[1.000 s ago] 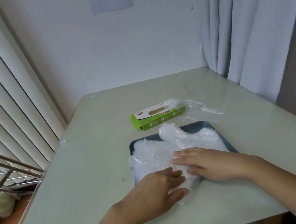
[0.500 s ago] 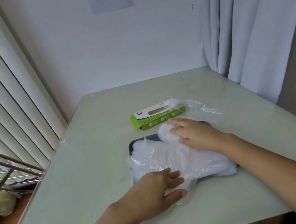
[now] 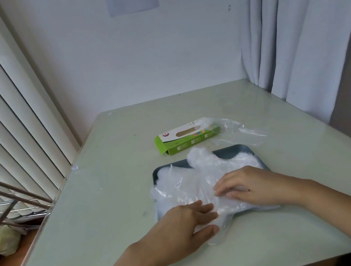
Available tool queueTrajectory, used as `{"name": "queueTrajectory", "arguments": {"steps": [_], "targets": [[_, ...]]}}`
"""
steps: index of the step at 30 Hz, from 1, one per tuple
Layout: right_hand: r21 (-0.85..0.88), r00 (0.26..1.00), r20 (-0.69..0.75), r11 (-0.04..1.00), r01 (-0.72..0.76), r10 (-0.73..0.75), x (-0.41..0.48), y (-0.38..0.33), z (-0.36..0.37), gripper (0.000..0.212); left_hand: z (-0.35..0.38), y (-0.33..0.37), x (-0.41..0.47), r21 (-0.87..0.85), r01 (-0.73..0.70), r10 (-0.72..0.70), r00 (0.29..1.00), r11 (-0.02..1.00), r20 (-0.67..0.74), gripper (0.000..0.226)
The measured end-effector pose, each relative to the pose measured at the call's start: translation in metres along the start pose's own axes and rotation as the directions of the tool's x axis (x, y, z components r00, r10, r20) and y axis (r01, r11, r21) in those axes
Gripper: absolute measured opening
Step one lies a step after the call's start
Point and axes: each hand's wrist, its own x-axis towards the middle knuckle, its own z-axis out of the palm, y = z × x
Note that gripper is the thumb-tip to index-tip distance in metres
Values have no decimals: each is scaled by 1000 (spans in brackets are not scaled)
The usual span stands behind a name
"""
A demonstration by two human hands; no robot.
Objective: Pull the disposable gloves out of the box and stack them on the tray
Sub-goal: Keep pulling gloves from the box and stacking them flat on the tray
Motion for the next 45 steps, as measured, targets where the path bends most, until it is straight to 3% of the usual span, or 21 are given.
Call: {"name": "queueTrajectory", "arguments": {"steps": [6,11,14,16,17,19,22,23,26,28,31,33,36,39,42,45], "targets": [[-213,992,34,971,-112,122,20,19,-6,68,1,0,0,29,-25,26,999,999,-28,43],[-50,949,-259,979,-199,180,34,29,-26,75,-5,5,-3,64,-14,20,995,998,-98,34],[65,841,-454,953,-297,294,29,20,-34,64,-5,8,-4,89,16,-2,987,996,-162,30],[120,774,-561,954,-274,293,21,6,-33,42,-4,9,-5,95,21,-4,983,995,-182,29],[141,775,-569,961,-237,274,16,-3,-30,26,-4,11,-5,95,25,-7,983,995,-185,28],[151,867,-427,966,-211,256,5,-18,-17,13,-3,13,-4,96,34,-16,983,995,-182,27],[33,965,-112,971,-236,238,6,-22,1,25,-1,12,-4,103,33,-13,983,994,-183,26],[-4,967,-44,968,-252,251,8,-18,3,34,0,11,-3,109,27,-7,983,994,-182,25],[-2,944,94,948,-318,316,16,-11,2,100,-1,11,-4,127,9,16,981,992,-192,24],[6,947,135,956,-294,291,19,-11,1,113,-7,13,-6,136,5,20,983,991,-184,23],[-91,947,170,961,-261,273,23,-10,0,113,-30,19,-11,68,57,-42,977,996,-207,39],[-164,944,177,954,-251,278,29,-10,-4,114,-48,23,-8,67,102,-76,945,993,-319,55],[-271,940,201,938,-218,276,41,-10,-13,113,-68,21,12,77,131,-91,915,988,-394,37],[-275,936,229,940,-201,268,49,-6,-20,113,-70,13,48,82,60,-37,965,995,-259,28],[-148,949,214,968,-201,230,51,1,-27,90,-63,1,80,69,52,-41,987,996,-154,34],[117,973,71,966,-229,222,44,16,-42,55,-63,-6,100,44,74,-65,980,996,-188,39]]}}
